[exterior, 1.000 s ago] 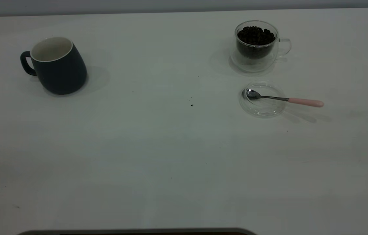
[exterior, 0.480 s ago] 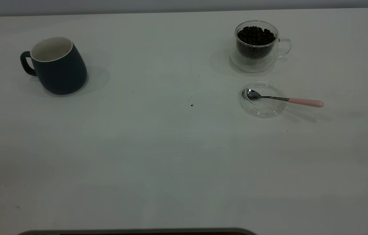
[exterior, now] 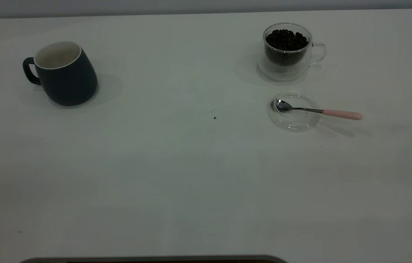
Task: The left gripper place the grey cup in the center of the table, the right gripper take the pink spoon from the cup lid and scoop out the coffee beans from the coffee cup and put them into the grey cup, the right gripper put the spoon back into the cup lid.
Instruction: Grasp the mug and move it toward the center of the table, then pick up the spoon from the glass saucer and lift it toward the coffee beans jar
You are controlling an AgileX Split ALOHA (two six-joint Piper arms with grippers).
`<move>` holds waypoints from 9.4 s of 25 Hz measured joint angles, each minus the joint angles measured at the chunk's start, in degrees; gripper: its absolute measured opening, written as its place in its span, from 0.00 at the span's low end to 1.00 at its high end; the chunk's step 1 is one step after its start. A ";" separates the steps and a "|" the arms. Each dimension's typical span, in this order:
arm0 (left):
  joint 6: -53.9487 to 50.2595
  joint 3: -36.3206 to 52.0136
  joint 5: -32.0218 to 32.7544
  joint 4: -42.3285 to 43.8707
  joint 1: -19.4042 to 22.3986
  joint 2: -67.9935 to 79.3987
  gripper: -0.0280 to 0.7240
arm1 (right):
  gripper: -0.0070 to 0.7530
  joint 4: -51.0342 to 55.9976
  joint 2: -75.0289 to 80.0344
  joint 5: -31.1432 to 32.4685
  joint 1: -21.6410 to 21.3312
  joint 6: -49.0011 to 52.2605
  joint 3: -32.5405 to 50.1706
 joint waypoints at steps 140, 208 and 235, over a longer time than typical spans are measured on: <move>-3.43 -33.62 2.21 17.56 -28.07 66.69 0.79 | 0.56 0.00 0.00 0.00 0.00 0.00 0.00; -2.98 0.15 0.06 2.88 0.76 0.03 0.79 | 0.56 0.00 0.00 0.02 0.00 0.00 0.00; -2.85 0.15 0.11 2.88 -0.70 0.03 0.79 | 0.56 0.00 0.00 0.02 0.00 0.00 0.00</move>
